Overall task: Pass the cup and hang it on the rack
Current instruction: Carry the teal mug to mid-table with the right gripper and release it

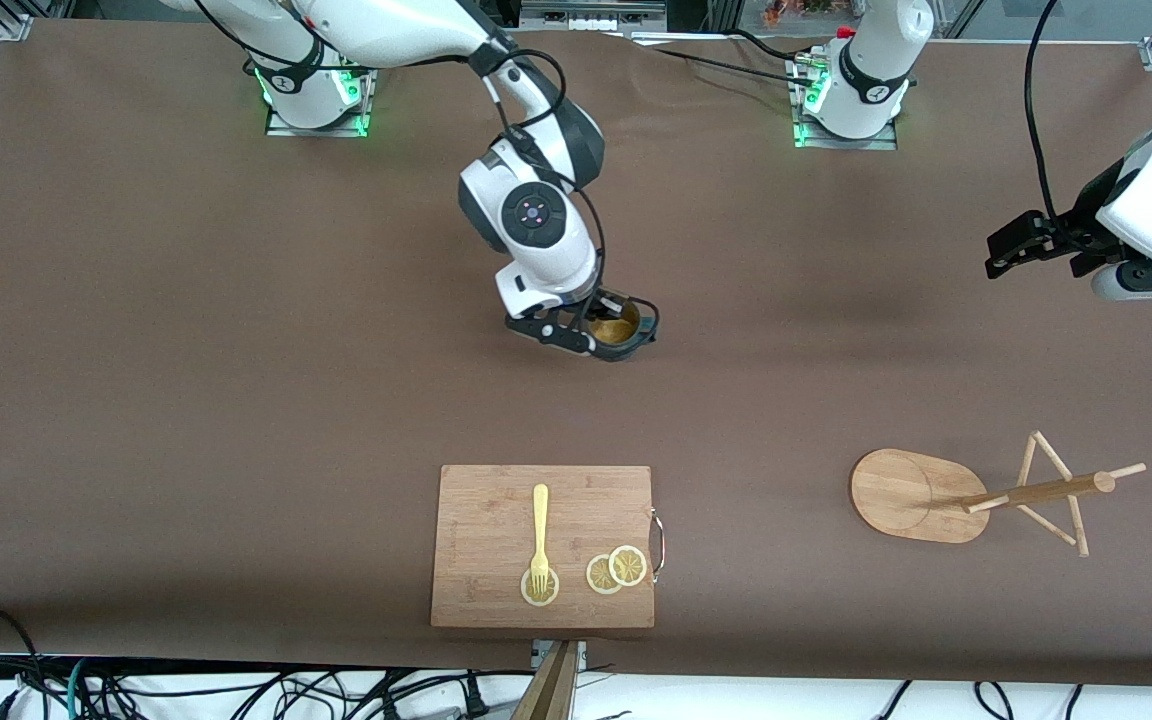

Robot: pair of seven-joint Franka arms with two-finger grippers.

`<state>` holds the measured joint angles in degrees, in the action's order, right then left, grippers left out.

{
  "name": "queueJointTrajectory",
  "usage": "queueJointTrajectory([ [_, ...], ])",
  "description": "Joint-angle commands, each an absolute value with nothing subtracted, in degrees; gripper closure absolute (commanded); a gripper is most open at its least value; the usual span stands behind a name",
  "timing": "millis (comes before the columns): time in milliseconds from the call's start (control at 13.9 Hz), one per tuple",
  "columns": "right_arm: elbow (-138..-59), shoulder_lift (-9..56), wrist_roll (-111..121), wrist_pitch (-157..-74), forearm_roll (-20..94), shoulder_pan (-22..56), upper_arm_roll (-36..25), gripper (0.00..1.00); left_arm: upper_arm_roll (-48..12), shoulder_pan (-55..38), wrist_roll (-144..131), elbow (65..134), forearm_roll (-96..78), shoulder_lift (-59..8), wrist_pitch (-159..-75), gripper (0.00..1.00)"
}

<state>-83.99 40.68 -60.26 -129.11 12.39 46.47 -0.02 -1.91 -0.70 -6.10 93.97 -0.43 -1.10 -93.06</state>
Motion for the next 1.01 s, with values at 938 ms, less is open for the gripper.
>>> queueJointTrajectory([
  [938, -81.83, 23.91, -24.93, -95.82, 7.82, 42.89, -28.7, 0.0, -7.28, -2.1, -4.92, 94.04, -3.06, -1.85, -95.26, 0.0],
])
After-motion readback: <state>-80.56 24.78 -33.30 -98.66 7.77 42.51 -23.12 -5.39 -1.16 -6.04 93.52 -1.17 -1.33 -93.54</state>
